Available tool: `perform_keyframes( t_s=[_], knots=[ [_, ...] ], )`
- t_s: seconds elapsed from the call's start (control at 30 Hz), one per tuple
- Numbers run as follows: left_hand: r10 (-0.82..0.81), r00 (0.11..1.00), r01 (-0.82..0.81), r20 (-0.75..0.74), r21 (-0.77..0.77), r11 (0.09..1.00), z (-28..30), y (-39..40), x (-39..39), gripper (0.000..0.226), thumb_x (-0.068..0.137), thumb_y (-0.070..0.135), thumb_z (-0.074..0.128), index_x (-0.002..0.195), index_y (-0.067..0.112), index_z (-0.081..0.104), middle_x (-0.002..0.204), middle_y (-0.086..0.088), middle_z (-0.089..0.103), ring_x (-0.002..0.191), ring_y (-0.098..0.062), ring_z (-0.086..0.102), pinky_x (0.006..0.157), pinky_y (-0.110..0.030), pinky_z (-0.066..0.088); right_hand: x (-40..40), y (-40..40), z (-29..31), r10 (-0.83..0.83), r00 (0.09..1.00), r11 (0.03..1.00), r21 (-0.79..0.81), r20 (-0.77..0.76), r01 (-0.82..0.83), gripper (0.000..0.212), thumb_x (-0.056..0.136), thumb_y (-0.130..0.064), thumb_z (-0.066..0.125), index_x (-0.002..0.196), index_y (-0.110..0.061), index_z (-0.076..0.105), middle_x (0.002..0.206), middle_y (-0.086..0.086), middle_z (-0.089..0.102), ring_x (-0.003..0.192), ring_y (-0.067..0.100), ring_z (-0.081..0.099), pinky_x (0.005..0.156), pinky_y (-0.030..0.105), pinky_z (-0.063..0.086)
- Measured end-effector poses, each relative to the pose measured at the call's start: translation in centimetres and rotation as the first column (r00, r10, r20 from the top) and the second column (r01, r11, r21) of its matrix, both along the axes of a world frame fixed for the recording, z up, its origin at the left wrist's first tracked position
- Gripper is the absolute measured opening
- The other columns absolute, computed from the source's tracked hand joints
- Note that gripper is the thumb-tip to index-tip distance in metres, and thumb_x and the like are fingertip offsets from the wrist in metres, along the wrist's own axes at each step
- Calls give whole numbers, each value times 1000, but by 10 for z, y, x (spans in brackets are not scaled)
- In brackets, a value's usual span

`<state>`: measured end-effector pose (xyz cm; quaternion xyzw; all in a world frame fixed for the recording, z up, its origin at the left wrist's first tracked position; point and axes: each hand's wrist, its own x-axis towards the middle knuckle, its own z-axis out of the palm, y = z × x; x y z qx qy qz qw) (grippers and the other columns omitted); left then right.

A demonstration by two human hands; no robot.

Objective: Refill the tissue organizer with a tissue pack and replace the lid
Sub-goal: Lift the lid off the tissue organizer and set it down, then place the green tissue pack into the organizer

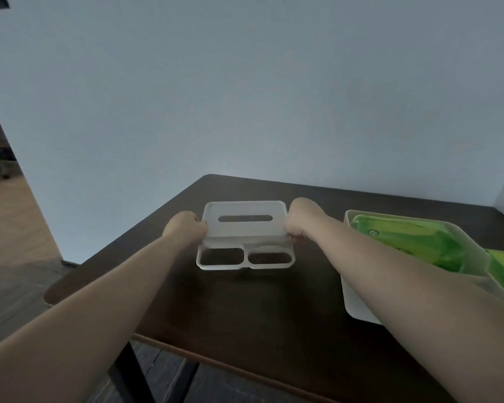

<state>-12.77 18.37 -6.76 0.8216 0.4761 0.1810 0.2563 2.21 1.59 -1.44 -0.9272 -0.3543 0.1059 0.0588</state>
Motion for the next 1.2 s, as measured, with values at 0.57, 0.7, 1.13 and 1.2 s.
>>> perform_keyframes(
  t_s=[0.57,0.7,1.13,1.2],
  knots=[
    [28,999,-26,-18,99,995,2,-13,7,12,87,21,47,80,12,50,78,0,51,75,-23,47,52,-27,31,1,-4,-4,-46,995,997,59,-85,52,29,91,-4,45,63,-4,51,61,8,55,51,18,50,68,29,45],
    [-11,1000,7,25,161,987,25,-32,12,18,89,23,47,95,10,57,88,0,59,80,-21,53,58,-28,36,3,-19,11,-14,999,991,133,-30,18,27,88,-4,45,62,-3,54,56,8,58,47,18,52,51,28,41],
    [-328,936,322,129,63,944,71,-161,96,29,86,41,54,93,13,61,83,3,57,81,-18,53,64,-26,41,68,-158,51,-222,970,820,558,101,129,14,84,-2,44,80,-13,53,78,3,52,80,27,51,56,26,35],
    [-371,924,368,89,50,929,73,-179,109,32,85,44,56,84,13,60,77,1,54,77,-19,51,67,-28,41,80,-185,48,-282,956,799,571,78,189,22,87,-2,46,102,-12,59,98,7,60,94,29,55,65,28,39]
  ],
)
